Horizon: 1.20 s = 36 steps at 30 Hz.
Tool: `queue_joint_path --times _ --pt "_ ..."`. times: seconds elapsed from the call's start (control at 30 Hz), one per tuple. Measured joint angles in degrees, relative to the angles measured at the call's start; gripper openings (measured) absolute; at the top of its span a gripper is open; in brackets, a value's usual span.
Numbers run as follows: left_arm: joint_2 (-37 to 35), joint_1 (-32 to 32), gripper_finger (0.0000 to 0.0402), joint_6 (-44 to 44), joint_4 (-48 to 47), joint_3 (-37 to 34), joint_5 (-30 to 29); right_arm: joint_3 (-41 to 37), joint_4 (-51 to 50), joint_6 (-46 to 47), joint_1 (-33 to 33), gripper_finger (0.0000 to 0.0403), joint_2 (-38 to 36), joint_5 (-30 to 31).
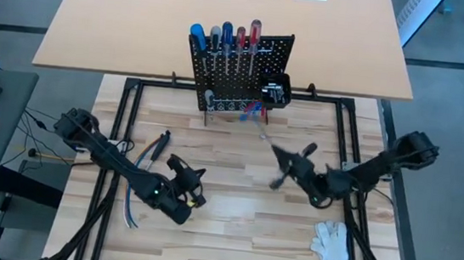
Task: Hang tools onto peg board
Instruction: Hang the pick tool on the pegboard
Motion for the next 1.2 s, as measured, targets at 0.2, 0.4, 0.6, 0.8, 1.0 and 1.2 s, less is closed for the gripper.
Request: queue_joint_path --times 0.2,0.4,0.6,0.8,1.0,1.2 --pt "0.0 -1.9 0.0 -1.0 0.4 0.0 -1.4 11.3 -0.7 -7.1 -11.0 0.0 0.7 0.7" --pt "0.0 -2.5 0.0 -0.3 0.6 0.0 -1.8 17.6 -5.4 -4.7 -19.6 0.0 1.2 -1.2" --pt "0.0 -2.5 0.0 0.5 0.8 0.0 -1.8 21.3 -16.5 7.2 -24.8 0.0 1.2 -4.5" --pt "0.0 -2.5 0.0 0.6 0.8 0.0 -1.8 22.4 -22.2 14.3 -27.8 0.0 1.3 -5.5" --pt "0.0 -2.6 0.0 0.6 0.8 0.0 -1.7 22.4 -24.5 17.4 -28.4 0.0 1.2 -5.8" --pt "0.0 -2.6 0.0 0.6 0.8 0.0 -1.6 22.4 -28.8 22.1 -29.3 0.0 1.2 -5.9"
